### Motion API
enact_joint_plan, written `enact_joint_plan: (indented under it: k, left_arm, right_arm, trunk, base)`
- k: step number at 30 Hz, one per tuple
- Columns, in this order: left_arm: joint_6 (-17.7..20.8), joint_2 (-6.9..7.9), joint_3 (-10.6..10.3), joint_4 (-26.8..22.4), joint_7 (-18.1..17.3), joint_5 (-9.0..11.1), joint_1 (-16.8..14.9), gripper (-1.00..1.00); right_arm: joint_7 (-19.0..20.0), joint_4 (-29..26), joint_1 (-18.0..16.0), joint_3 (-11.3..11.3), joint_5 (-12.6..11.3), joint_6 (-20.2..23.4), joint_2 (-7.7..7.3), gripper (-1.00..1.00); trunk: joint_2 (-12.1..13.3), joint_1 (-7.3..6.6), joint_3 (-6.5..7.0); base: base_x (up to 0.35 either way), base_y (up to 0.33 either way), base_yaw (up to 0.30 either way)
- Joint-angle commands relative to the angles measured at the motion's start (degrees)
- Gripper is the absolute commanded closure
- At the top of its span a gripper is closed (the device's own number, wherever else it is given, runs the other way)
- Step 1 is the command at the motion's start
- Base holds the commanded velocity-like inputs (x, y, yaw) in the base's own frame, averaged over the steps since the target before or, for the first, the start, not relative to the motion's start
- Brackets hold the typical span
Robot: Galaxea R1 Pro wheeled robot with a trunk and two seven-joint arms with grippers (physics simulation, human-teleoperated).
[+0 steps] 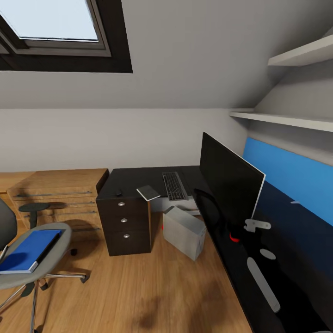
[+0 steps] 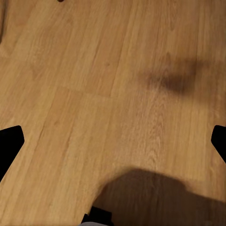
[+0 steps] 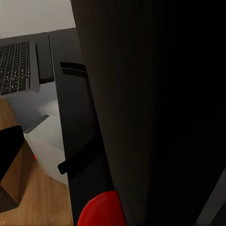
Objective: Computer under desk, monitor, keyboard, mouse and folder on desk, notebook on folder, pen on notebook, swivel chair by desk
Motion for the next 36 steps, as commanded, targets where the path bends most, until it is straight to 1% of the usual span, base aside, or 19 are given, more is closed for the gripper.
enact_joint_plan:
  k: [1, 5, 6, 10, 14, 17, 36]
  left_arm:
    - [-0.1, 0.0, 0.2, 0.1, -0.5, 0.4, 0.0, -1.0]
    - [-0.1, 0.0, 0.2, 0.1, -0.5, 0.4, 0.0, -1.0]
    - [-0.1, 0.02, 0.2, 0.1, -0.5, 0.4, 0.0, -1.0]
    - [-0.1, 0.07, 0.2, 0.1, -0.5, 0.4, 0.0, -1.0]
    - [-0.1, 0.08, 0.2, 0.1, -0.5, 0.4, 0.0, -1.0]
    - [-0.1, 0.09, 0.2, 0.1, -0.5, 0.4, 0.0, -1.0]
    - [-0.1, 0.09, 0.2, 0.1, -0.5, 0.4, 0.0, -1.0]
  right_arm:
    - [-0.4, -0.1, 0.1, 0.2, -0.5, 0.2, -0.07, -1.0]
    - [0.0, -0.2, 0.3, 0.4, -0.5, 0.2, -0.02, -1.0]
    - [0.3, -0.3, 0.4, 0.5, -0.6, -0.1, 0.34, -1.0]
    - [0.3, -0.4, 0.4, 0.7, -0.6, -0.4, 0.57, -1.0]
    - [0.2, -0.5, 0.4, 0.6, -0.6, -0.5, 1.98, -1.0]
    - [0.2, -0.5, 0.4, 0.5, -0.6, -0.5, 2.49, -1.0]
    - [0.2, -0.5, 0.4, 0.4, -0.6, -0.5, 2.67, -1.0]
  trunk:
    - [0.0, 0.0, -0.06]
    - [0.0, 0.0, -0.06]
    - [0.0, 0.0, -0.06]
    - [0.0, 0.0, -0.08]
    - [0.0, 0.0, -0.21]
    - [0.0, 0.0, -0.3]
    - [0.0, 0.0, -0.83]
  base:
    - [0.0, 0.0, 0.0]
    - [0.0, 0.0, 0.0]
    - [0.0, 0.0, 0.0]
    - [0.0, 0.0, 0.011]
    - [0.0, 0.0, 0.16]
    - [0.0, 0.0, 0.242]
    - [0.0, 0.0, 0.263]
